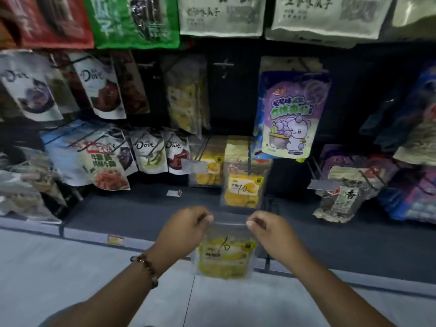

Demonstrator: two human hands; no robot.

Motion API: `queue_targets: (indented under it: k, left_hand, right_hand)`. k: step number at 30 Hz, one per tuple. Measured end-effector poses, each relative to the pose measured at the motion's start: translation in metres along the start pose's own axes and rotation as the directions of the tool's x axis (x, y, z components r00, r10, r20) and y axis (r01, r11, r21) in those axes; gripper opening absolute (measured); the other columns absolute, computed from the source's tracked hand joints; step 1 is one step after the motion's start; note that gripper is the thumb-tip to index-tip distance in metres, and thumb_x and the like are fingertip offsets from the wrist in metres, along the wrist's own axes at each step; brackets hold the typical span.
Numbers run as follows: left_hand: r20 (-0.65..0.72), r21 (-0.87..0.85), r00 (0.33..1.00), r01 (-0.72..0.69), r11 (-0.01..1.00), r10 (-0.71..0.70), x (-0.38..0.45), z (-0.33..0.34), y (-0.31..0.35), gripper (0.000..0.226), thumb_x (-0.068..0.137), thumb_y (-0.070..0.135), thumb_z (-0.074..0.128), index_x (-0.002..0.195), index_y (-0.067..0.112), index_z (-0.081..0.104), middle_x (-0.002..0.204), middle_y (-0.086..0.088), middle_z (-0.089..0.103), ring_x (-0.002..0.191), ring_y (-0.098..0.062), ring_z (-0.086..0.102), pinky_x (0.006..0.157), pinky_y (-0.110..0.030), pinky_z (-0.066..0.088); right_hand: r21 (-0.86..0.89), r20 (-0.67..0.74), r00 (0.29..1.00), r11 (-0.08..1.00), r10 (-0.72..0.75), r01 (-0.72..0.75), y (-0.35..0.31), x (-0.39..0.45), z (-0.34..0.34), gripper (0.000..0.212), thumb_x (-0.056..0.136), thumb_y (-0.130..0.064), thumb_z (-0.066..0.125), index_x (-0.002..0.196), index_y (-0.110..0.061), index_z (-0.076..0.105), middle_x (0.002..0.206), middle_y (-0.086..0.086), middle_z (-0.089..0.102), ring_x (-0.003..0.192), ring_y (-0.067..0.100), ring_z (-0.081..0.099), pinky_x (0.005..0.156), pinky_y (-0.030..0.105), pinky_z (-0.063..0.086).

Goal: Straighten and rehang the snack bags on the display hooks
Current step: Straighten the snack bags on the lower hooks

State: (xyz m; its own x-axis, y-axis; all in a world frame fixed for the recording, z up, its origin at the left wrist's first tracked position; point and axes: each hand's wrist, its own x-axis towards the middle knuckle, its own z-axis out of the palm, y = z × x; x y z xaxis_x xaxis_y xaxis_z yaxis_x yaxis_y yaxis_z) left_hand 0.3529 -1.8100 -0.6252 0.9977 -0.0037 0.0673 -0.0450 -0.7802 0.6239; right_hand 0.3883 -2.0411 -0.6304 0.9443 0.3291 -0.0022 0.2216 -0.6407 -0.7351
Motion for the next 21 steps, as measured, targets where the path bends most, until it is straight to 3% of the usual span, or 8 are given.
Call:
queue_targets:
  k: [4, 7, 12, 21]
  left_hand:
    - [-0.043, -0.056, 0.999, 0.027, 0.998, -0.030, -0.007, -0.023, -0.023, 0.016, 0.098, 0.035, 0.053, 0.088, 0.027, 0.063, 0.083, 0.008, 0.066, 0.078, -0.010, 0.061, 0.074, -0.035, 0.052]
    - [-0.038, -0.102, 0.996, 0.078, 0.992, -0.083, -0.002, -0.034, -0.043, 0.016, 0.097, 0.035, 0.054, 0.086, 0.028, 0.064, 0.080, 0.008, 0.066, 0.072, -0.012, 0.063, 0.068, -0.038, 0.056]
    - [-0.009, -0.132, 0.992, 0.121, 0.984, -0.123, 0.033, -0.041, -0.068, 0.022, 0.095, 0.030, 0.059, 0.074, 0.032, 0.060, 0.081, 0.009, 0.066, 0.080, -0.012, 0.063, 0.069, -0.026, 0.046]
    - [-0.064, -0.270, 0.984, 0.142, 0.952, -0.165, 0.110, -0.029, -0.119, 0.015, 0.092, 0.024, 0.066, 0.079, 0.017, 0.072, 0.081, -0.002, 0.072, 0.081, -0.018, 0.068, 0.077, -0.036, 0.053]
  right_hand:
    - [-0.015, -0.007, 1.000, 0.999, -0.028, 0.028, -0.029, 0.010, 0.022, 0.014, 0.096, -0.032, 0.056, 0.087, -0.027, 0.067, 0.087, -0.008, 0.067, 0.084, 0.007, 0.061, 0.076, 0.030, 0.048]
    - [-0.013, 0.006, 0.999, 0.999, -0.043, 0.043, -0.038, 0.024, 0.039, 0.015, 0.096, -0.030, 0.057, 0.086, -0.025, 0.067, 0.085, -0.007, 0.067, 0.082, 0.008, 0.061, 0.074, 0.029, 0.046]
    - [0.032, 0.040, 0.997, 0.998, -0.061, 0.060, -0.037, 0.064, 0.054, 0.021, 0.097, -0.030, 0.057, 0.076, -0.032, 0.061, 0.074, -0.012, 0.060, 0.075, 0.000, 0.055, 0.065, 0.018, 0.041]
    - [0.091, 0.070, 0.995, 0.994, -0.071, 0.064, -0.015, 0.164, 0.067, 0.018, 0.097, -0.029, 0.057, 0.089, -0.022, 0.071, 0.087, -0.009, 0.068, 0.083, 0.004, 0.062, 0.073, 0.026, 0.048]
